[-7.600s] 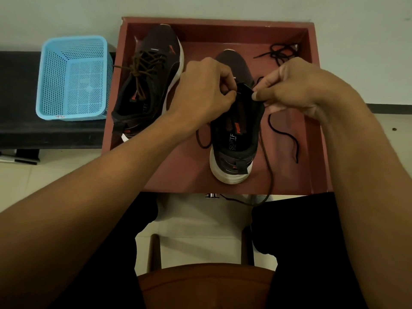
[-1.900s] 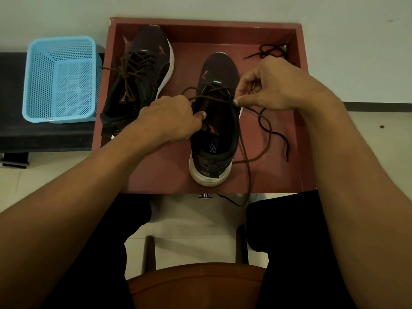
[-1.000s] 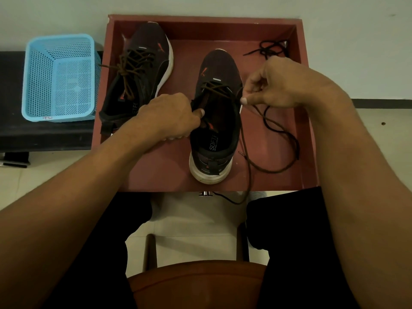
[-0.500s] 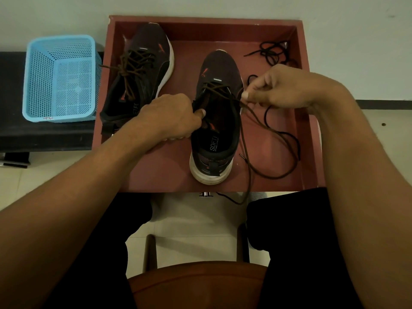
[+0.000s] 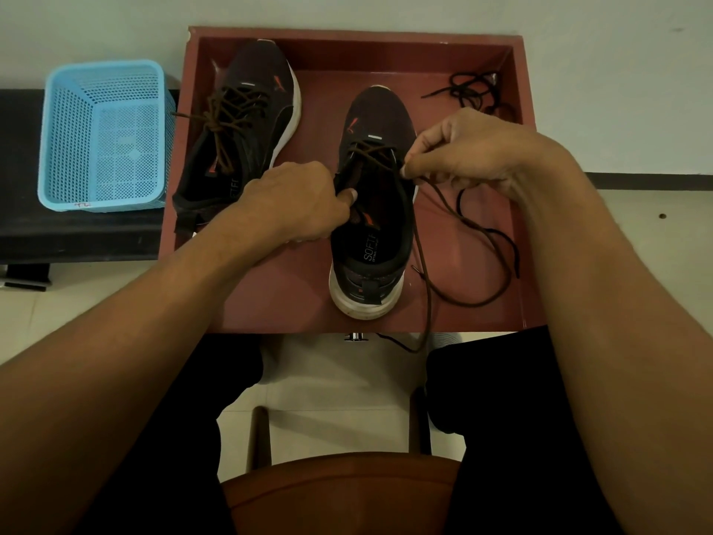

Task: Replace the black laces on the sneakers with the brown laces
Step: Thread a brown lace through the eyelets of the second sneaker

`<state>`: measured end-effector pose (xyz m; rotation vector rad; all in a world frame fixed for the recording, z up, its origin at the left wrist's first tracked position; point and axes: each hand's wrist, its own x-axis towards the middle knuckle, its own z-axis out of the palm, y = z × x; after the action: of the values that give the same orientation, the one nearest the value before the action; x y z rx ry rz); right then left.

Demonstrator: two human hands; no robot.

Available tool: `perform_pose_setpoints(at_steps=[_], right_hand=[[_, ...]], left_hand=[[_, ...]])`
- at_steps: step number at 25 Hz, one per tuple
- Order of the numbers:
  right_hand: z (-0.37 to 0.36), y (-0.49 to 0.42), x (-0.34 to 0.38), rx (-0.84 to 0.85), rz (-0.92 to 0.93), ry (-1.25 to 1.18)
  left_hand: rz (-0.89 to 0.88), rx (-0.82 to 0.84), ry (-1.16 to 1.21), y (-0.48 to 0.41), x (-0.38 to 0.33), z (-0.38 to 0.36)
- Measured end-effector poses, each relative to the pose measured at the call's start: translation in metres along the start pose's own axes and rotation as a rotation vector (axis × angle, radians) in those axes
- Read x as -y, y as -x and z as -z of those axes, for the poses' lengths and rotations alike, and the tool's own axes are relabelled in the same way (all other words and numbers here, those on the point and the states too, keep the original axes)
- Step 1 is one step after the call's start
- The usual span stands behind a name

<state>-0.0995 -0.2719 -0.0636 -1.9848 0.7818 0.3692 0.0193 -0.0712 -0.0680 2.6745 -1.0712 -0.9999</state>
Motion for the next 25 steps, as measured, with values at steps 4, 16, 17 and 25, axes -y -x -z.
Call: perform_pose_setpoints(at_steps=[4,16,17,25], right_hand=[[0.002,0.0,0.0,0.024,-0.037,-0.168],[-0.006,0.001,0.015,-0.179,-0.044,-0.275],[-0.002,0.003,0.015,-0.239,-0.007,-0.318],[0.003,0.019,0.031,-0.376,0.467,-0.32]], left_hand=[[0.007,-0.001,-0.019,0.001,0.0,0.0],[0.019,-0.011,-0.053,0.008,-0.006,0.004],[0.017,-0.014,-0.051,0.009,-0.006,0.004],[0.0,-0.229,-0.093,0.007,0.001,0.011]])
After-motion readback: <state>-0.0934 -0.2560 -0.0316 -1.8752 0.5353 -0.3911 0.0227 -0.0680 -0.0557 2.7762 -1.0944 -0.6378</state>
